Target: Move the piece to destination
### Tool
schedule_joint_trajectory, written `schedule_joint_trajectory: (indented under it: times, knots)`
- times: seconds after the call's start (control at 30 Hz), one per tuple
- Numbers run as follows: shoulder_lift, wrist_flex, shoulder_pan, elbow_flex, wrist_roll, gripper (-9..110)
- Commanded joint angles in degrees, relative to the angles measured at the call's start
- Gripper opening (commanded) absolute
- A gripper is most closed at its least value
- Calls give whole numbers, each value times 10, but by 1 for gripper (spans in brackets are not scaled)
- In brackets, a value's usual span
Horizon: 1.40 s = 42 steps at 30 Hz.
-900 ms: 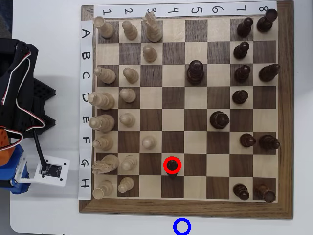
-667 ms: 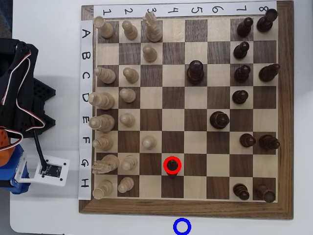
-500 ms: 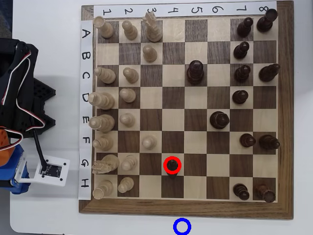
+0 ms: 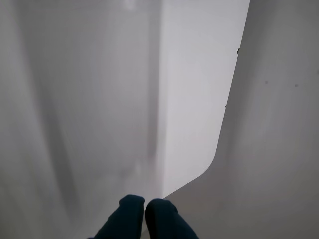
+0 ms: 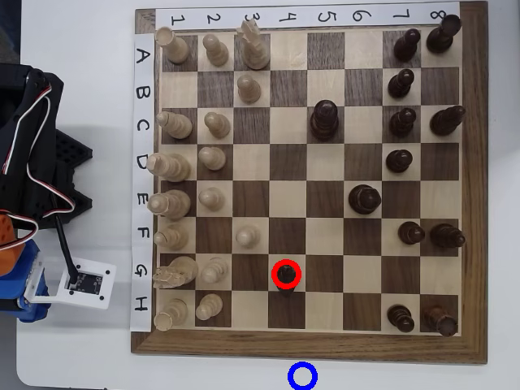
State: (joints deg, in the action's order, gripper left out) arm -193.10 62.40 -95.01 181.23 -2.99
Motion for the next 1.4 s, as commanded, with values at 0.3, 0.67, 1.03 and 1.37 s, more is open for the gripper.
schedule_joint_trajectory:
  times: [0.3, 0.67, 1.03, 1.37]
  knots:
    - [-11, 28, 7, -98, 91, 0]
    - [253, 85, 113, -551, 184, 3]
    - [528, 156, 261, -1064, 499, 3]
    - [683, 228, 465, -1292, 866, 4]
